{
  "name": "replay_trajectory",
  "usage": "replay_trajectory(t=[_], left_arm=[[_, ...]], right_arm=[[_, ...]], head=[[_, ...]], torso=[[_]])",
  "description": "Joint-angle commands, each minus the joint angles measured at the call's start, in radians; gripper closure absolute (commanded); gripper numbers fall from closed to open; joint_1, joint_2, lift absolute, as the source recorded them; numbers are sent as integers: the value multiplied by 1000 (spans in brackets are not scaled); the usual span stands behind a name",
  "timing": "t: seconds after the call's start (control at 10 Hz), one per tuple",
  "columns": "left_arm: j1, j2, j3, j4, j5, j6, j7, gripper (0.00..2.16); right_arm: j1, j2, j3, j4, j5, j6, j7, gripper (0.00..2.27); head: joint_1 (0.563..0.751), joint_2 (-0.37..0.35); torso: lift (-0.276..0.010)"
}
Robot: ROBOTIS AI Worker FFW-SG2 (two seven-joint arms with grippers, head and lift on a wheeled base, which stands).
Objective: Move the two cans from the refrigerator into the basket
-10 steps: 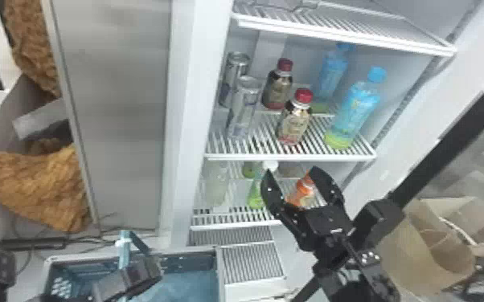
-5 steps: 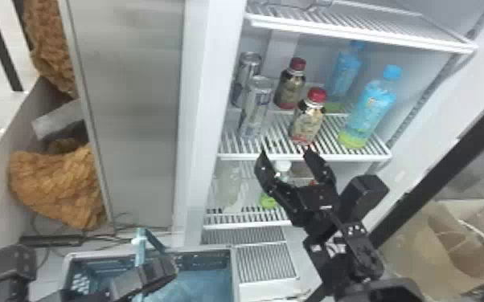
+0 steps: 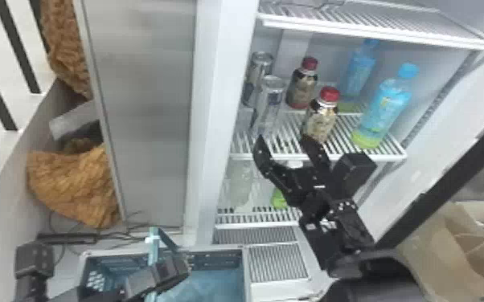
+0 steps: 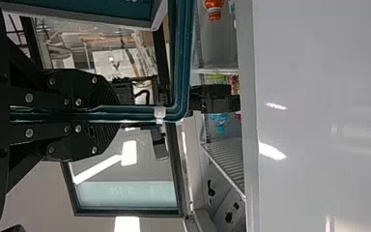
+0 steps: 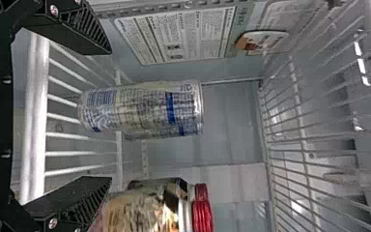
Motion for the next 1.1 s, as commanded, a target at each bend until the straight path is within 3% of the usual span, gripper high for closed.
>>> replay_trajectory(t=[0.0,1.0], left_arm=[[0,0,1,-1,0,0,0,1191],[5,0,3,-1,2,0,0,1191]], right_arm=[[-38,-4,21,36,0,5,-10,107],[-262,-19,79,254,-36,5,-55,110]], head=[[695,-213],[695,-178]], torso=[[-31],[-31]])
